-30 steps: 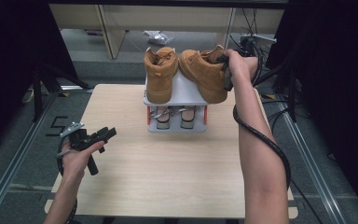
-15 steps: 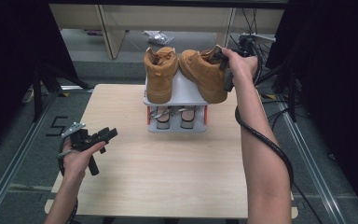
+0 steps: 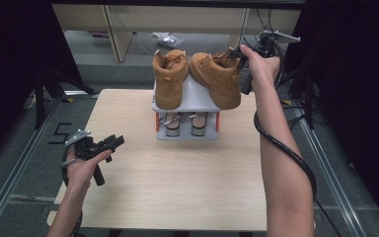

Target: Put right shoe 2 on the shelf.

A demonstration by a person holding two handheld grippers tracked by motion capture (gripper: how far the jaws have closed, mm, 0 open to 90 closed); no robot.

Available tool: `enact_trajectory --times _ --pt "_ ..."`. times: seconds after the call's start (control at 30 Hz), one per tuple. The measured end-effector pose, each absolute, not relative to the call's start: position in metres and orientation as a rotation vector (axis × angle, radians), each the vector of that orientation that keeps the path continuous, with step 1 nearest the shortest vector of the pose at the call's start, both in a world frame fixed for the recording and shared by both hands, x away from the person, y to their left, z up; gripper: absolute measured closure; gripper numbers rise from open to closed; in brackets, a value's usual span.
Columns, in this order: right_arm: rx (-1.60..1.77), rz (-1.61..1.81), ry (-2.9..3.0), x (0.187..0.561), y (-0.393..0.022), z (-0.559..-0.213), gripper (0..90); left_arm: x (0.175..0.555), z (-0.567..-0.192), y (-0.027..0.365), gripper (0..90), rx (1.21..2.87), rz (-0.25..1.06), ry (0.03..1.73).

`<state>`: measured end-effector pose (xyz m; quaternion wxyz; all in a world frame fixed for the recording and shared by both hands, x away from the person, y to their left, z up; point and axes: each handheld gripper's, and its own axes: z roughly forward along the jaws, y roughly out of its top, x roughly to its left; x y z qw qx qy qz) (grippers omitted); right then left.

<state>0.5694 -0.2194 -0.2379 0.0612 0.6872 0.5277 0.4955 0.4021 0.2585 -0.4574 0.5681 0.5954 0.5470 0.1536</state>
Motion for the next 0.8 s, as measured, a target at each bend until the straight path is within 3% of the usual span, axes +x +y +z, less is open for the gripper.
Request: enact_trajectory --times 0.37,0.67,0.8 --pt "2.013 1.564 1.591 0.552 -0.232 -0.227 44.5 0.402 -0.458 0.258 54.1 1.403 0.362 1.282" --pt "1.989 1.589 1.598 0.535 -0.248 -0.226 61.9 0.401 -0.457 0.257 54.1 1.404 0.362 1.282" --pt "2.015 1.595 1.623 0.529 -0.256 -0.231 75.0 0.402 -0.458 0.257 54.2 1.405 0.359 1.282"
